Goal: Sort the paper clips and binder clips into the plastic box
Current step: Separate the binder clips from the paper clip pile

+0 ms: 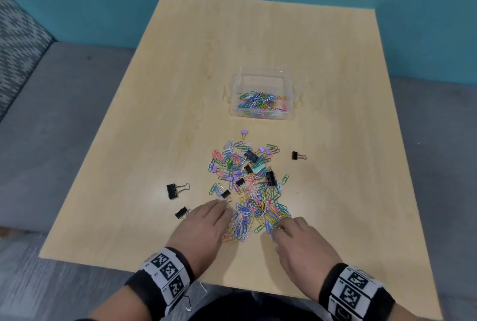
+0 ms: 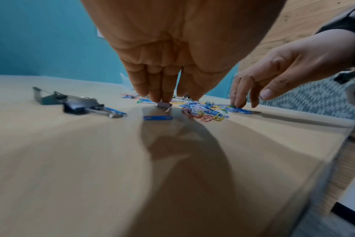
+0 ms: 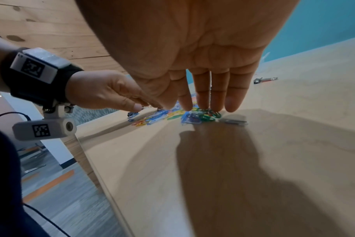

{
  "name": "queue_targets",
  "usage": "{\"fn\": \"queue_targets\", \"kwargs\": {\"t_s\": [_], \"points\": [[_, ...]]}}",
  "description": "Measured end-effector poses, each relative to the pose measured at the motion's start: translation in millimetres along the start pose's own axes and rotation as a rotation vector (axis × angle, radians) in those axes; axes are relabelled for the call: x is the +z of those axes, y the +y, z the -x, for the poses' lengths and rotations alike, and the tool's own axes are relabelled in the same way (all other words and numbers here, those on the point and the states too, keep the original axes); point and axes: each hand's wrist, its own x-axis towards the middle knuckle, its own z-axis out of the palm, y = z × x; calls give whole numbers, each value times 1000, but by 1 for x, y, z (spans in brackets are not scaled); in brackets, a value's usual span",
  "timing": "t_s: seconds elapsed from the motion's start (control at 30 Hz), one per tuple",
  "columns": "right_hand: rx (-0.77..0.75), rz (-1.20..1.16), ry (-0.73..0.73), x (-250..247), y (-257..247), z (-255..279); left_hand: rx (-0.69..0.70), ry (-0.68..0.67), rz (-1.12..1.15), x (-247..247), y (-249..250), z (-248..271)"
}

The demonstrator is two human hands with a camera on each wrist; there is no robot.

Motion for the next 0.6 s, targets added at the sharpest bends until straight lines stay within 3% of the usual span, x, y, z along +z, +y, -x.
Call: {"fn": "queue_targets", "kwargs": {"t_s": [0.13,0.27,0.37,0.6], "points": [[6,-1,-25,-5,5,4,103,61,-87,-3,-17,15],[32,-8,-65,-5,10,8,34,103,-116,-11,-34,17],[36,-6,-80,-5,8,5,-18,73,-133,-19,-18,1],[36,-2,-72,-5,5,2,48,90,-194,-17,3,1]]}}
